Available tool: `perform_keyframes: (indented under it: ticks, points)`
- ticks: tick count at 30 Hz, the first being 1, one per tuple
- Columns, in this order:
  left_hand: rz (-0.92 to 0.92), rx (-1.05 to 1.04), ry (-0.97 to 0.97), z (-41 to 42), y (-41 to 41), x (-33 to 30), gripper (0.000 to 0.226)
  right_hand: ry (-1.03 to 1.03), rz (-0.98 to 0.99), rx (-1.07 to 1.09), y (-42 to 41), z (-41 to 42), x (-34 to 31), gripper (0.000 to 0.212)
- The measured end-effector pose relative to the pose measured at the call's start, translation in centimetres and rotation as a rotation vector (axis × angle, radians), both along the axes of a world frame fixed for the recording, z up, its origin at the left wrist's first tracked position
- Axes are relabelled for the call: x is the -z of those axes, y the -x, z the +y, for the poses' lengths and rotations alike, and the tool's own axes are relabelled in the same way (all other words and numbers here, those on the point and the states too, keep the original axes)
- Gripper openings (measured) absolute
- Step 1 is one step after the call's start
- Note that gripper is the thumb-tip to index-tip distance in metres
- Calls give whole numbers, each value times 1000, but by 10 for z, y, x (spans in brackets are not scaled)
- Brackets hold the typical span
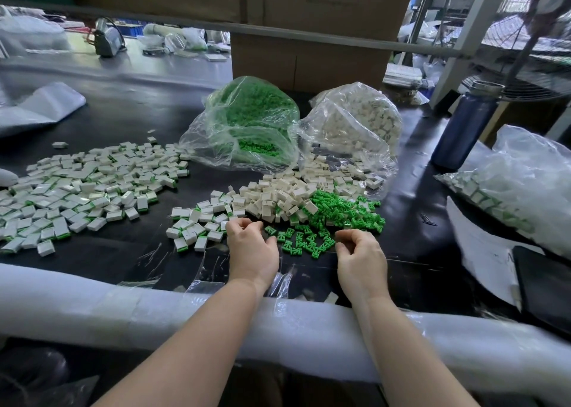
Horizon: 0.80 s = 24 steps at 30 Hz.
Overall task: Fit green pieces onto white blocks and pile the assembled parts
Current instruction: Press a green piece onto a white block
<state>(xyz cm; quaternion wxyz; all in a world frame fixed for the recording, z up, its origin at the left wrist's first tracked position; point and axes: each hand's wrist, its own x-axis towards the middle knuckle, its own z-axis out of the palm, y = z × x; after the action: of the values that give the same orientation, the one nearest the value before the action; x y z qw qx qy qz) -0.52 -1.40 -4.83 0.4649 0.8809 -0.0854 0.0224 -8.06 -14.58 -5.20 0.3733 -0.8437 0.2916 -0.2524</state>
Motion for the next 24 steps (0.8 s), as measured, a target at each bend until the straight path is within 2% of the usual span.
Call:
perform_keyframes:
  ticks: [8, 15, 24]
  points:
    - [37, 10, -171, -3, 2, -3, 30, 39, 94, -9, 0, 0, -1, 26]
    - [-43, 115, -423, -8, 1, 2, 41, 68, 121, 22, 0, -2, 2, 32]
    - [-62, 263, -355, -5, 2, 4, 45, 106, 224, 77, -5, -2, 3, 45]
